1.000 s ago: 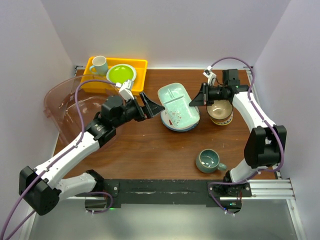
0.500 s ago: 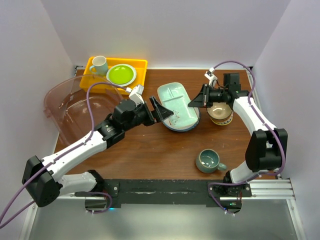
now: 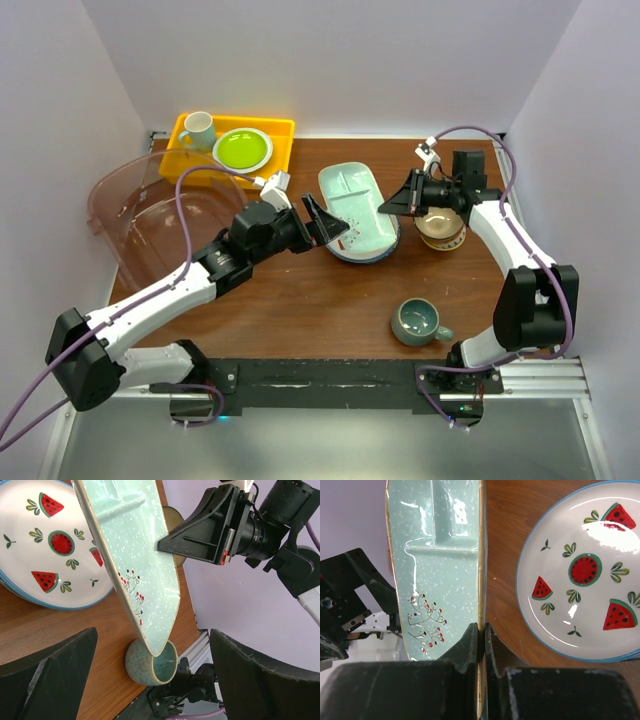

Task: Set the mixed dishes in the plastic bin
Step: Pick up the plate at the center of the board.

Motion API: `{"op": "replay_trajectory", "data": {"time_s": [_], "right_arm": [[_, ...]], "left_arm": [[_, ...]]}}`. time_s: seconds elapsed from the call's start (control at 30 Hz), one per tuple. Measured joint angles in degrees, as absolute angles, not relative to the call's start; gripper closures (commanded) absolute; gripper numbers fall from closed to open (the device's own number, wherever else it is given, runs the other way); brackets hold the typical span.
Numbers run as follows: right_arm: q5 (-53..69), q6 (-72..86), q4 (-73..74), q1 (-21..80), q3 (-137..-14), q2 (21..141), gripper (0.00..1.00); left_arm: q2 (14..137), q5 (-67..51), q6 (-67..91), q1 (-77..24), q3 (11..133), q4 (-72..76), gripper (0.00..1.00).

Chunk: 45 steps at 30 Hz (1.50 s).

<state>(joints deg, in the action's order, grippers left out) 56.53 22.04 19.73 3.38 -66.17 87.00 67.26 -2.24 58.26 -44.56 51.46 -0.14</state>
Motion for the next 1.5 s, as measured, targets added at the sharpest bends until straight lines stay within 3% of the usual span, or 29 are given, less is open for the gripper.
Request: {"op": "replay_trajectory", "data": {"time_s": [0.33,0.5,0.7,0.8,0.83,0.9,0.93,1.13,1.2,1.33,1.5], "right_arm": [[56.9,24.8,16.8,3.0,-64.9,86.7,1.0],[57.2,26.3,14.9,2.9,-63.3,86.6,1.0],[57.2,27.1,14.1,2.9,-62.3,86.5,1.0],[57.2,27.0,14.1,2.9,-62.3,86.3,1.0],[57.2,27.0,14.1,2.9,-62.3,86.1,1.0],[57.2,27.0,14.1,2.9,-62.3,85.8,1.0],[57.1,26.8,14.0,2.9,-62.3,85.6,1.0],[57.2,24.4,13.9,3.0,-62.2,84.9,1.0],[57.6,23.8,14.0,3.0,-62.1,84.5,0.94],[59.0,22.2,14.9,3.7,-62.1,82.9,0.63],[61.8,18.8,15.3,3.4,-62.3,79.7,0.34]], "left_arm": [[69.8,-1.3,60.0,-45.6,51.5,1.2,0.0],[72.0,-1.2,61.1,-46.5,51.4,2.3,0.09],[75.0,2.2,61.5,-47.1,52.0,2.1,0.31],[77.8,4.8,60.9,-47.2,55.1,-1.2,0.49],[78.9,5.7,60.5,-47.2,56.6,-2.3,0.68],[80.5,6.7,60.3,-47.5,58.5,-3.7,0.85],[81.0,7.3,60.1,-47.7,59.2,-4.4,0.97],[81.4,10.2,60.3,-48.1,60.3,-6.2,1.0],[80.8,10.8,60.2,-48.3,60.3,-6.6,1.0],[77.6,11.4,59.2,-48.8,59.5,-8.1,1.0],[71.4,14.3,56.9,-48.4,56.8,-13.8,1.0]]}}
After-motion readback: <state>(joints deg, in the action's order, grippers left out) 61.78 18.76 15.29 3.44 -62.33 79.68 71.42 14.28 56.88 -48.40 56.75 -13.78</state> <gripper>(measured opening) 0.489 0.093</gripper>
